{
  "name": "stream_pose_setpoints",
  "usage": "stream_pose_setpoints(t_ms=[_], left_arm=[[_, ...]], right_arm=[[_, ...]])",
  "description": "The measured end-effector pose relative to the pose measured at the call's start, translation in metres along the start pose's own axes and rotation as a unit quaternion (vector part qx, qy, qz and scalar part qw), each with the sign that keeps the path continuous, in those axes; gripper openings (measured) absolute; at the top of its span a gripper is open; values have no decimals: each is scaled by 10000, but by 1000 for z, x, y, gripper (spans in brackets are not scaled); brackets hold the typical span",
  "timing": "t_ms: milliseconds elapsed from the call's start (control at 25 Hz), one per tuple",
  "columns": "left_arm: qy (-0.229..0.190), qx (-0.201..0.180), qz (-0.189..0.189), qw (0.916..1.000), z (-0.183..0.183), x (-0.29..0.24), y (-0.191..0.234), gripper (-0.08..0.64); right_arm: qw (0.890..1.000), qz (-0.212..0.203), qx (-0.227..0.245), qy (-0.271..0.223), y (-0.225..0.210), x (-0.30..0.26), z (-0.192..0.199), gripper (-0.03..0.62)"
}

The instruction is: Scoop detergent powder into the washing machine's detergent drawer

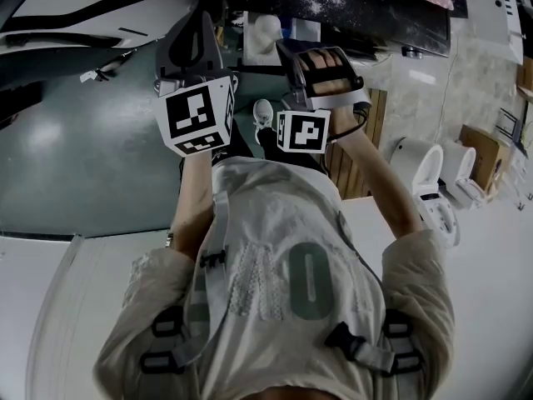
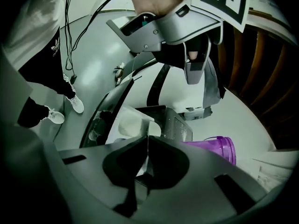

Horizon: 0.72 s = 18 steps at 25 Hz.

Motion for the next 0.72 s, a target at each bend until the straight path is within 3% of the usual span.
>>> stream_pose_setpoints(t_ms=[720], left_arm=[[-87, 63, -210, 9997, -2, 12, 8, 20]], right_arm=[[9998, -44, -119, -166, 4, 9, -4, 11]])
Point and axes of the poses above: the fingertips, and each gripper's own axes: x backward along the fingers, y to its left, z out of its underside, the point moved 7 cm from there along x, backward along the fingers, and after that the axes turned 2 degrees about x, right-handed, at the moved point
